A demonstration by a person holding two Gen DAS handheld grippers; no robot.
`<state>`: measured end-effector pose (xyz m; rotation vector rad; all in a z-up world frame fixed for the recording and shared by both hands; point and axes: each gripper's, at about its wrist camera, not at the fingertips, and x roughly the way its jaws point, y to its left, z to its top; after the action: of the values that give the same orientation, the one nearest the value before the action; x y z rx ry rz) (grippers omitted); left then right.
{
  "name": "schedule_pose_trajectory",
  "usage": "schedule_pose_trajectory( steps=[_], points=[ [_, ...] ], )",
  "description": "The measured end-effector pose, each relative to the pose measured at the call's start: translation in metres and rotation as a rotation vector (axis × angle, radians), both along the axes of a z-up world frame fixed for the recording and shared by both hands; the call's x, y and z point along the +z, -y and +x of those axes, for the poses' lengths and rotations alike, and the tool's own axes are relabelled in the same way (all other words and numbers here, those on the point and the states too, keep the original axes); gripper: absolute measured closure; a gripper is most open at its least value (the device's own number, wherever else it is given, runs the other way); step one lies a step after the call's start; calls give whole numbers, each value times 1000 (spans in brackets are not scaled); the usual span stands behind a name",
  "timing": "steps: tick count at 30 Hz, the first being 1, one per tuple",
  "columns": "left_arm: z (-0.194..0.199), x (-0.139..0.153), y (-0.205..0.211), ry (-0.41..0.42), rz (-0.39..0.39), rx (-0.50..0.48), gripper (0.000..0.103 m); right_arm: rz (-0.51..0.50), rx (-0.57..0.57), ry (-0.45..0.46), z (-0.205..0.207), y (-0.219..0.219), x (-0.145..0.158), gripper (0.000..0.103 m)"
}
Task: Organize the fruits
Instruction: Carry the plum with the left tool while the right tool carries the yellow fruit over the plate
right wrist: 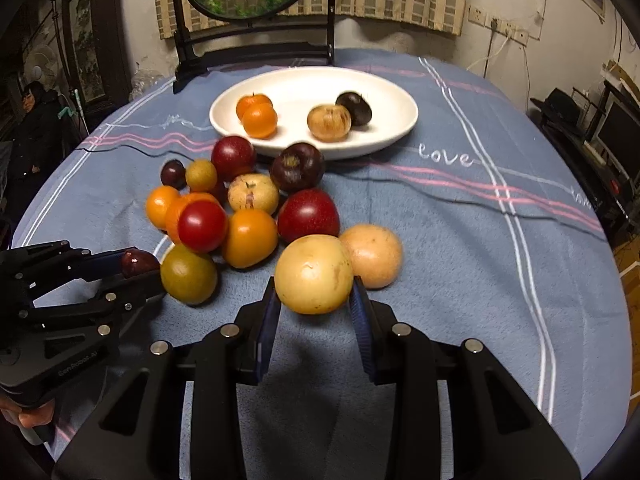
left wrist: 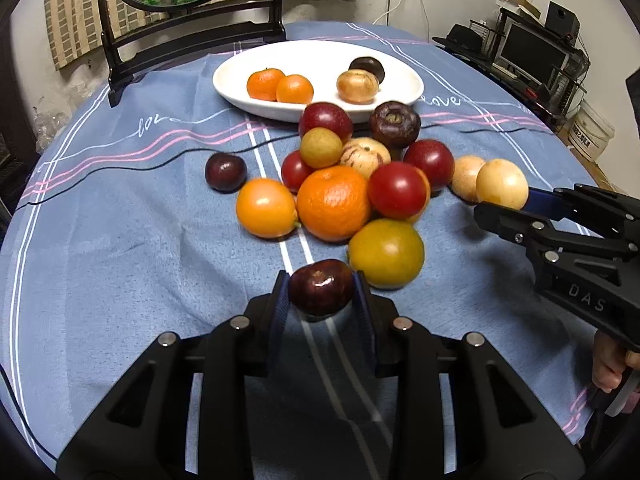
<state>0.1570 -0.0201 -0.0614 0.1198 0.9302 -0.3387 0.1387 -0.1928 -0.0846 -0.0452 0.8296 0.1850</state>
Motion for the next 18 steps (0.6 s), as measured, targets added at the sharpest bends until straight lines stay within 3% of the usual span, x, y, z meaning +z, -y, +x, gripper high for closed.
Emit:
schedule_pose_trajectory(
  steps=[10,18],
  points=[
    [30,53,7,85,15,-7,71,-16,21,66,17,17,33,68],
    [110,87,24,120,-14,-9,71,70,29,78,79,31,51,68]
  ],
)
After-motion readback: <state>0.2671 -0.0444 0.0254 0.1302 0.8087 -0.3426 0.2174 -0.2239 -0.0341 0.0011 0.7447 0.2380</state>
